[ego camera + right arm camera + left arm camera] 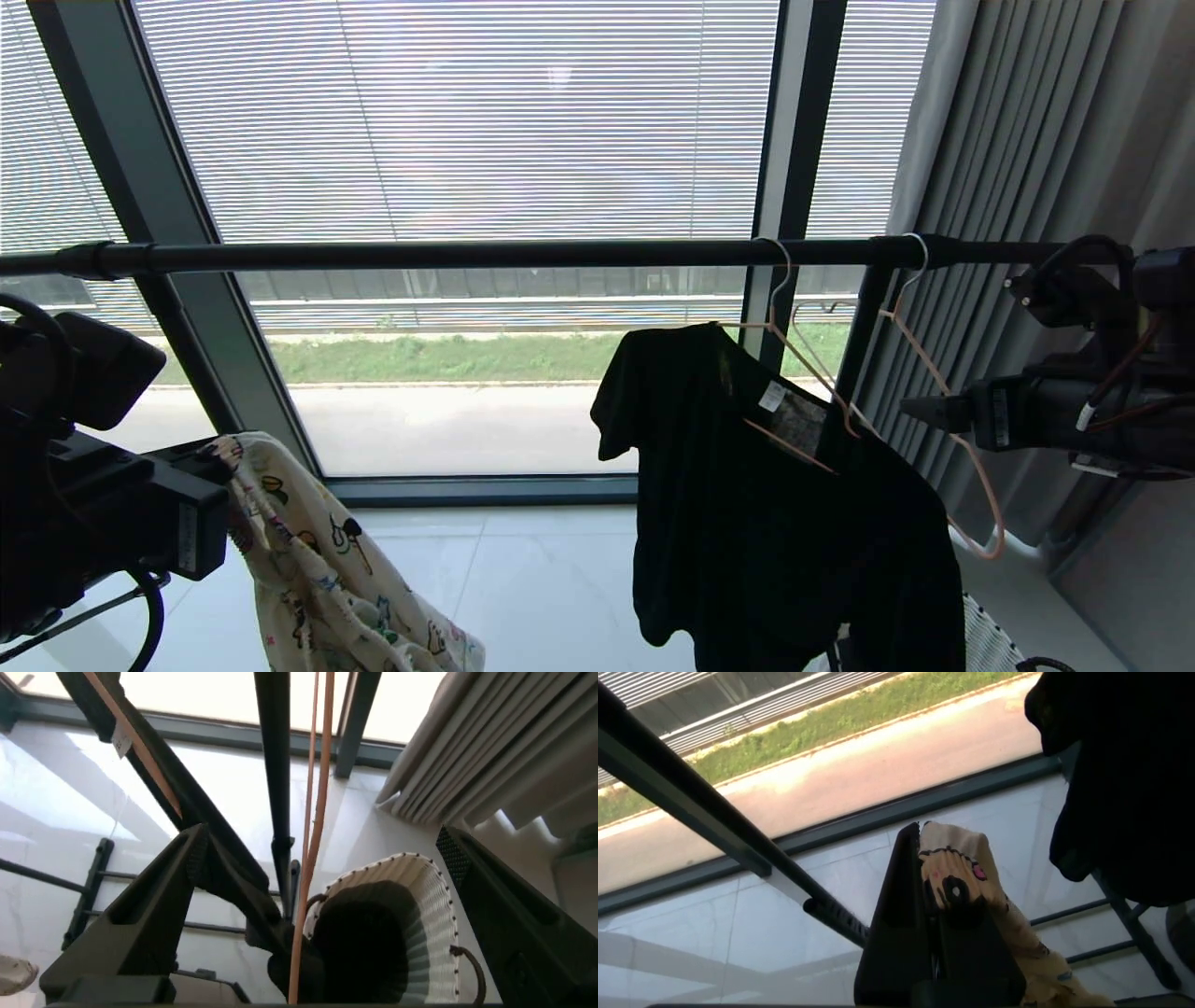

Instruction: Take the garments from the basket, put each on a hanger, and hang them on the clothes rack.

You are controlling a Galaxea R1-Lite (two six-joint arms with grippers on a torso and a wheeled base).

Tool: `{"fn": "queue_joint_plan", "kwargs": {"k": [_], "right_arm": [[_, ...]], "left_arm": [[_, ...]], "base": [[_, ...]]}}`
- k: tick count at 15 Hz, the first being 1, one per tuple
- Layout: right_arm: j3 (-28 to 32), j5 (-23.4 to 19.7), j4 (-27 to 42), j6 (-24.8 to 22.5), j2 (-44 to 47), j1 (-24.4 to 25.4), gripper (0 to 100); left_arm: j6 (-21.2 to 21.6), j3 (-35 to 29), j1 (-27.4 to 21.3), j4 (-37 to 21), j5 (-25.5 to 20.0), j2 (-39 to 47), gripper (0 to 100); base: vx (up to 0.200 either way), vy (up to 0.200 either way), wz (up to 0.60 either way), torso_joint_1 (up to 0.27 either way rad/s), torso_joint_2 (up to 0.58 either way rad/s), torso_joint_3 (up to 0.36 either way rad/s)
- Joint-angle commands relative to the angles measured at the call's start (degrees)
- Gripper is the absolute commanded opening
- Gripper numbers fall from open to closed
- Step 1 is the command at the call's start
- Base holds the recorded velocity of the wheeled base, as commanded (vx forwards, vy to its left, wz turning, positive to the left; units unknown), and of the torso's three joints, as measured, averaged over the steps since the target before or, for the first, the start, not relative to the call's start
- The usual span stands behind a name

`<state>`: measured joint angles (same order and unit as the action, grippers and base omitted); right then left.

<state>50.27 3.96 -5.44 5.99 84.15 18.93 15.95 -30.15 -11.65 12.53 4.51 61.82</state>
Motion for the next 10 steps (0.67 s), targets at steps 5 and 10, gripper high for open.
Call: {"fn": "queue_joint_plan", "kwargs": {"k": [5, 10], "right_arm": [[0.26, -0.01, -4.14, 1.66, 7.17, -1.09, 100], [0.26, 0.08, -4.32, 1.66, 7.78, -1.71, 100]], "left_arm": [[0.23, 0.0, -0.04, 0.04, 0.06, -0.56, 0], [0.23, 0.0, -0.83, 0.04, 0.06, -0.38, 0]], "base": [[0.0, 0.0, 0.0, 0.0, 0.0, 0.0], [0.0, 0.0, 0.0, 0.0, 0.0, 0.0]]}}
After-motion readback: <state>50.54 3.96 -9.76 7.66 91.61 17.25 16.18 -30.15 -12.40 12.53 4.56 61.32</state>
